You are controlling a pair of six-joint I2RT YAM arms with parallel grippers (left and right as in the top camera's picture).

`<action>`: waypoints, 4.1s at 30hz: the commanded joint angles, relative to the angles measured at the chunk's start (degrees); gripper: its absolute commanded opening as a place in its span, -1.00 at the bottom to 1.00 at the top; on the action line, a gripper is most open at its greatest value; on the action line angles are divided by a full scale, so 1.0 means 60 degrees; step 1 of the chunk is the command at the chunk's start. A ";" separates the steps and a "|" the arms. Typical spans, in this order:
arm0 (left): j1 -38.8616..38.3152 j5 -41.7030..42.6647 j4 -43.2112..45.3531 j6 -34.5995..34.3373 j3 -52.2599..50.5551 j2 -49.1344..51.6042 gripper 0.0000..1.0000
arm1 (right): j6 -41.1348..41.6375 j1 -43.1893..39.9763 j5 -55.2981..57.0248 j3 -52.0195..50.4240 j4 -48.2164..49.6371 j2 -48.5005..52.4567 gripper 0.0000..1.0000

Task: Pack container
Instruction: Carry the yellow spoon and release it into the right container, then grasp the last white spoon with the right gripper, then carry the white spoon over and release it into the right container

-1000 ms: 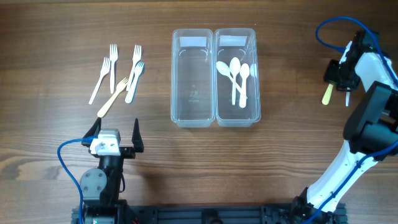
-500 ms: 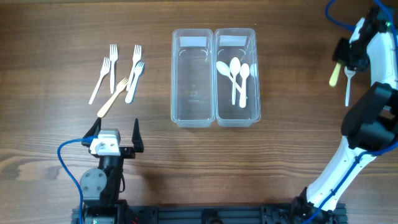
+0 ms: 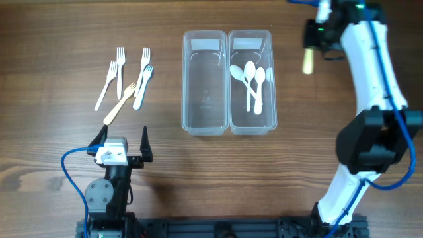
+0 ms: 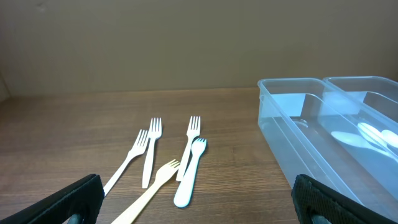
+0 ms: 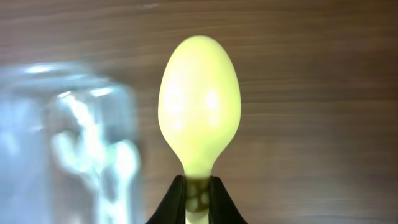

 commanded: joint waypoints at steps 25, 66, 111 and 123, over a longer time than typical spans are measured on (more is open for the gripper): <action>0.0062 0.0117 0.0004 0.0211 -0.0069 -0.0062 1.00 | 0.1501 0.2714 0.0135 0.0076 -0.0331 0.0135 -0.11; 0.0062 0.0113 0.0004 0.0211 -0.0069 -0.0062 1.00 | -0.1781 -0.4809 0.1362 0.0076 -0.1104 0.1220 -0.01; 0.0062 0.0113 0.0004 0.0211 -0.0069 -0.0058 1.00 | -0.1497 -0.4353 0.0339 0.0171 0.0404 0.2816 -0.91; 0.0062 0.0113 0.0004 0.0211 -0.0069 -0.0058 1.00 | -0.0182 -0.1647 -0.0375 0.0178 -0.0033 -0.0164 -0.91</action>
